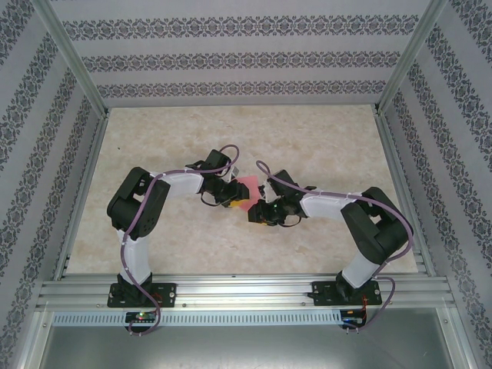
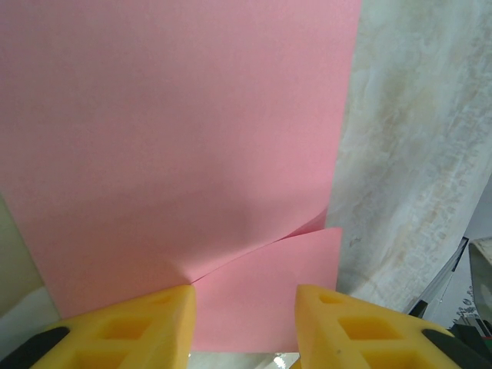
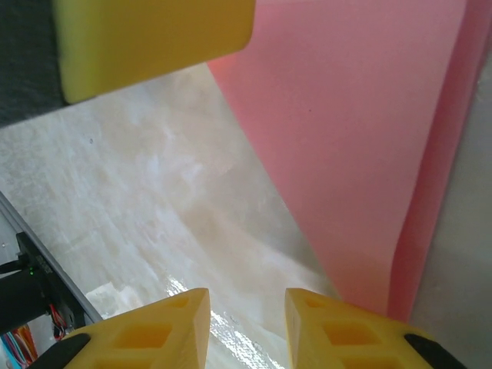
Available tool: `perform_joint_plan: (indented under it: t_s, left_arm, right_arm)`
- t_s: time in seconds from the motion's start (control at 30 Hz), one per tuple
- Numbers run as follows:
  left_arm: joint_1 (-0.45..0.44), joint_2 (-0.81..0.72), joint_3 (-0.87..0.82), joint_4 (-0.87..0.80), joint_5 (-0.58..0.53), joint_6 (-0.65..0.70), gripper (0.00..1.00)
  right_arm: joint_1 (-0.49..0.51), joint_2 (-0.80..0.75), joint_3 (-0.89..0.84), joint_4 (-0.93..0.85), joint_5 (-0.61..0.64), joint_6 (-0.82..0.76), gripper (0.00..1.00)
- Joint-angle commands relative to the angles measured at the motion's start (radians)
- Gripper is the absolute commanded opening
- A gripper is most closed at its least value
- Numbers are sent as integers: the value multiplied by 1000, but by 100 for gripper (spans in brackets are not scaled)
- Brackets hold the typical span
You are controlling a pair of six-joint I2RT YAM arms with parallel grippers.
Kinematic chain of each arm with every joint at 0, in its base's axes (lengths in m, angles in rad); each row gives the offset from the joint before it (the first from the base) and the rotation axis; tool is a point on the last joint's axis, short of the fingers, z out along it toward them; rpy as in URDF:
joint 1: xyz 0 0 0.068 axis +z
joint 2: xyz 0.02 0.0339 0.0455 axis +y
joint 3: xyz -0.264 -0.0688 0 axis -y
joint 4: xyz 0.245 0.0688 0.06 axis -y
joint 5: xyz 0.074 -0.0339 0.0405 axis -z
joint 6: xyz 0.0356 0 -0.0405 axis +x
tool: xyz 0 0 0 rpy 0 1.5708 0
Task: Fold a paper plane with a square sheet of paper (fold left side to right side)
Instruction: Third fold the triangle at the center of the table.
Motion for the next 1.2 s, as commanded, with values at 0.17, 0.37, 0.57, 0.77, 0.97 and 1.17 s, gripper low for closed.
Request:
perform_joint_plan:
  t_s: [0.17, 0.37, 0.57, 0.77, 0.97, 1.17]
  left_arm:
    - [-2, 50, -19, -24, -75, 31, 41]
    - [-2, 49, -19, -22, -75, 28, 41]
    - [-1, 49, -19, -22, -76, 29, 41]
    - [0, 49, -22, -20, -76, 27, 41]
    - [-1, 48, -22, -24, -79, 28, 41]
    - [18, 34, -28, -16, -77, 25, 41]
  right_arm:
    - [-10, -6, 26, 38, -25, 21, 32]
    - [-22, 3, 30, 27, -18, 17, 32]
    - [-26, 20, 11, 19, -2, 15, 32]
    - [-27, 42, -12, 23, -3, 27, 32]
    - [-34, 53, -19, 12, 6, 25, 32]
    - [-35, 54, -55, -11, 21, 31, 32]
